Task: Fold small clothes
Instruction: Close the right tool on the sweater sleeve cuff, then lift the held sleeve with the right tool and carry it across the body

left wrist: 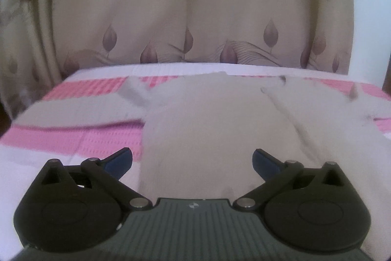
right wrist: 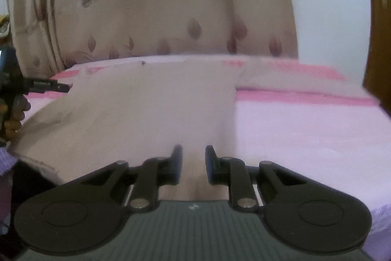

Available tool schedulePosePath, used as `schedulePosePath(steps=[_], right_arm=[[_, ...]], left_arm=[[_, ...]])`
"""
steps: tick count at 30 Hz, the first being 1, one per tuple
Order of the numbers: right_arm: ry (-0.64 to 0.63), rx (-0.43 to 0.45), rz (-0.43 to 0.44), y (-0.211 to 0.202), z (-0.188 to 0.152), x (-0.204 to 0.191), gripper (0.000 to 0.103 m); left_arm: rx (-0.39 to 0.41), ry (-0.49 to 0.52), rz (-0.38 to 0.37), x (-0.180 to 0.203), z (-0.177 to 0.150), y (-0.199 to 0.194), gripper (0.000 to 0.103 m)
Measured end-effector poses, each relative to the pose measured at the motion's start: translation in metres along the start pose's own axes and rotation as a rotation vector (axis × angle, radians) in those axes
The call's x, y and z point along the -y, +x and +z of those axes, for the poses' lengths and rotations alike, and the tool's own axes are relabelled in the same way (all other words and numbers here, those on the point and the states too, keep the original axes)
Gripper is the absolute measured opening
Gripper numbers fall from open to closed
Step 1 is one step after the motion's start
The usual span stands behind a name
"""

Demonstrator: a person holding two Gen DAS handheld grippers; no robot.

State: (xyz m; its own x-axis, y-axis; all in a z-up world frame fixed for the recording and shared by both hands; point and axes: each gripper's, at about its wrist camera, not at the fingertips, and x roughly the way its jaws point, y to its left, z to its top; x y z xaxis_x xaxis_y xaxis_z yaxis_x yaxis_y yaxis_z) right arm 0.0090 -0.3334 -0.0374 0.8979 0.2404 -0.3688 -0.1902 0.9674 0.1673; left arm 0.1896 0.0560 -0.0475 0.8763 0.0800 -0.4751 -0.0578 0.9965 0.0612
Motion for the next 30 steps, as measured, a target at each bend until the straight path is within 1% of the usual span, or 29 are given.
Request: schedulePosePath(steps=[1, 2, 3, 4, 5, 6, 8, 10, 12, 14, 15, 18, 19, 20, 22, 24, 25, 26, 27, 28, 29, 30], right_arm=[[0.059, 0.012, 0.035, -0.002, 0.006, 0.015, 0.020], [0.149, 0.027, 0.077, -0.001, 0.015, 0.039, 0.021], [0.253, 0.058, 0.092, 0.001, 0.026, 0.069, 0.028], [0.336, 0.093, 0.090, 0.001, 0.033, 0.096, 0.034], [0.421, 0.123, 0.087, 0.003, 0.039, 0.126, 0.049], [0.503, 0.146, 0.077, 0.008, 0.046, 0.155, 0.056], [0.641, 0.190, 0.029, 0.018, 0.057, 0.215, 0.056], [0.727, 0.200, -0.047, 0.027, 0.062, 0.263, 0.056], [0.782, 0.194, -0.148, 0.039, 0.070, 0.310, 0.056], [0.844, 0.162, -0.230, 0.055, 0.074, 0.352, 0.056], [0.864, 0.152, -0.252, 0.065, 0.077, 0.365, 0.056], [0.950, 0.124, -0.276, 0.088, 0.072, 0.402, 0.056], [0.978, 0.111, -0.269, 0.094, 0.069, 0.411, 0.056], [1.002, 0.099, -0.264, 0.103, 0.065, 0.416, 0.054], [1.020, 0.161, -0.259, 0.111, 0.065, 0.422, 0.056], [1.014, 0.161, -0.264, 0.124, 0.072, 0.429, 0.055], [0.998, 0.149, -0.283, 0.128, 0.075, 0.432, 0.054], [0.976, 0.126, -0.310, 0.132, 0.078, 0.432, 0.042], [0.951, 0.114, -0.333, 0.132, 0.078, 0.430, 0.027], [0.930, 0.111, -0.348, 0.132, 0.078, 0.429, 0.022], [0.922, 0.116, -0.350, 0.134, 0.077, 0.429, 0.013], [0.920, 0.125, -0.350, 0.131, 0.075, 0.430, 0.011]], left_arm=[[0.011, 0.018, 0.014, 0.004, -0.001, 0.005, 0.103], [0.022, 0.036, 0.029, 0.007, -0.003, 0.012, 0.103], [0.017, 0.044, 0.036, 0.009, -0.006, 0.019, 0.103], [-0.011, 0.046, 0.032, 0.009, -0.007, 0.024, 0.103], [-0.048, 0.040, 0.014, 0.008, -0.007, 0.029, 0.103], [-0.058, 0.034, -0.008, 0.007, -0.007, 0.031, 0.103], [-0.055, 0.031, -0.013, 0.005, -0.008, 0.031, 0.103], [-0.074, 0.037, -0.020, 0.005, -0.008, 0.034, 0.103], [-0.106, 0.043, -0.027, 0.006, -0.008, 0.039, 0.103], [-0.131, 0.036, -0.030, 0.006, -0.007, 0.044, 0.103], [-0.134, 0.027, -0.036, 0.004, -0.007, 0.044, 0.103], [-0.144, -0.005, -0.052, -0.001, -0.008, 0.043, 0.103], [-0.146, -0.009, -0.054, -0.001, -0.008, 0.044, 0.103], [-0.147, -0.008, -0.053, -0.001, -0.008, 0.045, 0.103], [-0.149, 0.000, -0.050, 0.001, -0.008, 0.044, 0.103], [-0.150, 0.001, -0.048, 0.001, -0.008, 0.045, 0.103], [-0.151, 0.001, -0.049, 0.001, -0.008, 0.043, 0.103], [-0.150, -0.001, -0.049, 0.001, -0.008, 0.043, 0.103], [-0.151, 0.000, -0.048, 0.001, -0.008, 0.044, 0.103], [-0.151, 0.001, -0.047, 0.001, -0.008, 0.044, 0.103], [-0.151, 0.002, -0.047, 0.001, -0.008, 0.044, 0.103], [-0.151, 0.001, -0.048, 0.000, -0.008, 0.045, 0.103]])
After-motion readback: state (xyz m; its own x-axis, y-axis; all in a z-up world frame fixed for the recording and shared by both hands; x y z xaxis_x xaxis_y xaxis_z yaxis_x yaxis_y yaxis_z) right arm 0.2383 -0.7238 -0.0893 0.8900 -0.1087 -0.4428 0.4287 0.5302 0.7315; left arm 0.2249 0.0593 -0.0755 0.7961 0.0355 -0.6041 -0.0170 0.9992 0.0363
